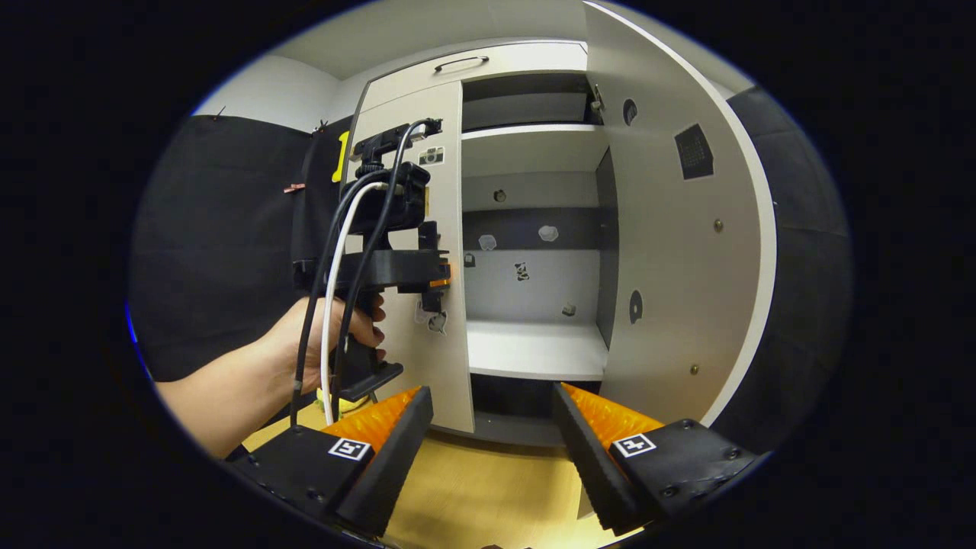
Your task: Open the right door of the double-door shoe cabinet with the right hand, and open the left door with the left hand.
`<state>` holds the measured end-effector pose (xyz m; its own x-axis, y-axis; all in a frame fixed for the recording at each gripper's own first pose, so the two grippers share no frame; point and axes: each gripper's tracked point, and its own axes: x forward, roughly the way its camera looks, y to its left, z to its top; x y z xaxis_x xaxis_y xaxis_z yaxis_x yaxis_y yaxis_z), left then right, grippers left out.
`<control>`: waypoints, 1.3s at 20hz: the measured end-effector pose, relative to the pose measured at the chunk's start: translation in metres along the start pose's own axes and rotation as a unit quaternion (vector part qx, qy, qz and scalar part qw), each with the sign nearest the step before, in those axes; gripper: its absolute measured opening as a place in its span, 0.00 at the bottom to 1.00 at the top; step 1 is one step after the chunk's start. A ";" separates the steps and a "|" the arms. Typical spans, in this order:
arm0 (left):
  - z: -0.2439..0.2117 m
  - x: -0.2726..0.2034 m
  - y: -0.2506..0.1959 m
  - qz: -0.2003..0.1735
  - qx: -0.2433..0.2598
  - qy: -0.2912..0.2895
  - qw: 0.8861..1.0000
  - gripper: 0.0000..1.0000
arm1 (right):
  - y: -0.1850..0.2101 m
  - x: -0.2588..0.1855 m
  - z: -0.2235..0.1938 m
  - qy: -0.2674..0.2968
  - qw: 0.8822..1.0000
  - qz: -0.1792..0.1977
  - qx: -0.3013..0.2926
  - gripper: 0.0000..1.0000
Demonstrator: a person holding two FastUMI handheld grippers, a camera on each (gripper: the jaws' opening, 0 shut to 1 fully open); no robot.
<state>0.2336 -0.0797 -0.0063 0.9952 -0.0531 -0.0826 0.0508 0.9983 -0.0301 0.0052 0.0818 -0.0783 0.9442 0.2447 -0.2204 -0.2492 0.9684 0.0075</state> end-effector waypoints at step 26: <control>-0.013 -0.121 0.051 -0.066 -0.029 -0.001 0.997 0.11 | 0.004 -0.031 0.002 -0.015 0.994 -0.106 0.027 0.99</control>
<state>0.1148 -0.0225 -0.0108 0.9805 -0.1833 -0.0713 0.1759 0.9794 -0.0988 -0.0247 0.0777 -0.0691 0.9806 0.0350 -0.1929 -0.0325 0.9993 0.0160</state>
